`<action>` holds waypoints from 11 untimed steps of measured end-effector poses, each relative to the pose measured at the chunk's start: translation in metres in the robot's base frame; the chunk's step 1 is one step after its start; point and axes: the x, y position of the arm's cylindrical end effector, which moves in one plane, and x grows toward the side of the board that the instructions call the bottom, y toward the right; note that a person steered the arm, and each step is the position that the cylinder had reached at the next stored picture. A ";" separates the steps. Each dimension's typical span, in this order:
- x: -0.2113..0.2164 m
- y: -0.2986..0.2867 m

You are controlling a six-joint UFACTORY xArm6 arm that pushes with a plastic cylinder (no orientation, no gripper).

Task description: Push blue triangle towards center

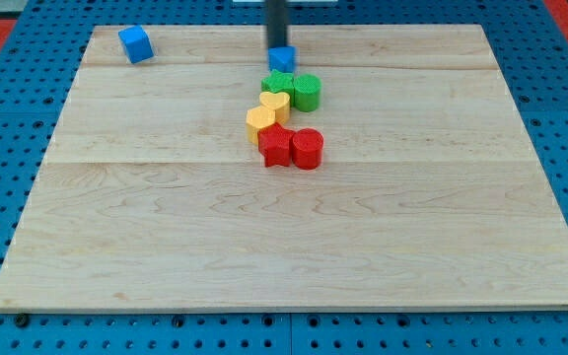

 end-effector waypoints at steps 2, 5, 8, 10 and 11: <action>-0.037 -0.049; 0.037 0.011; 0.017 0.110; 0.054 0.118; 0.069 0.117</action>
